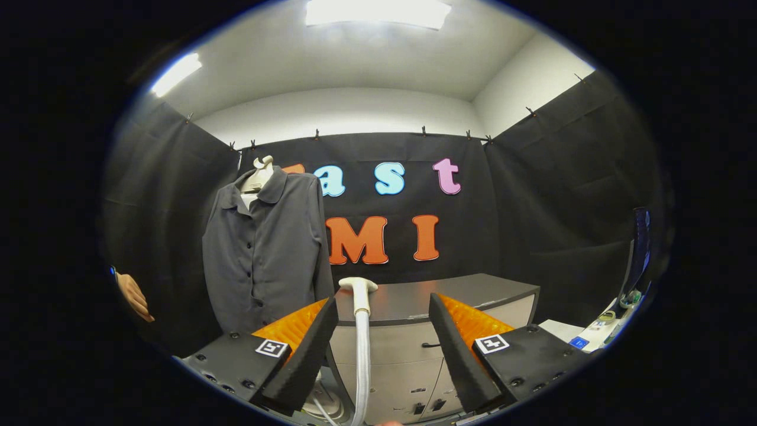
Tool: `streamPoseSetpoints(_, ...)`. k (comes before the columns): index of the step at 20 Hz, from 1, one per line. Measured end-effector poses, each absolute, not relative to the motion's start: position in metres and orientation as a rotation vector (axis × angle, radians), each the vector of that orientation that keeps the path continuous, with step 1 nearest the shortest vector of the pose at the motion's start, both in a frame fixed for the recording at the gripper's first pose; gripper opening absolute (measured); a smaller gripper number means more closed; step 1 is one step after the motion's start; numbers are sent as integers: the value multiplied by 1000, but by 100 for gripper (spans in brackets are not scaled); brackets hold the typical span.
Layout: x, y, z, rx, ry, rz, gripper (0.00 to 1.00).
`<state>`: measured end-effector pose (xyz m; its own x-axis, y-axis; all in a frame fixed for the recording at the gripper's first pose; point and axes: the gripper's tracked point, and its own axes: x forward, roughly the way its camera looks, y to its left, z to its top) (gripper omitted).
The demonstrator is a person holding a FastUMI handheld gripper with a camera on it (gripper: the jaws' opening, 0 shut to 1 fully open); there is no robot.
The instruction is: Iron the clothes twice with a garment steamer, once on the left side and once on the right side.
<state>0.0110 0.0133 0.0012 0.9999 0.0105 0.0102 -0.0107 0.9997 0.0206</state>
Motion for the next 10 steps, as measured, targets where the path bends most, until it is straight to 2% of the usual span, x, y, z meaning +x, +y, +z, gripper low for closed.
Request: streamPoseSetpoints(10, 12, 11, 0, -8, 3, -6, 99)
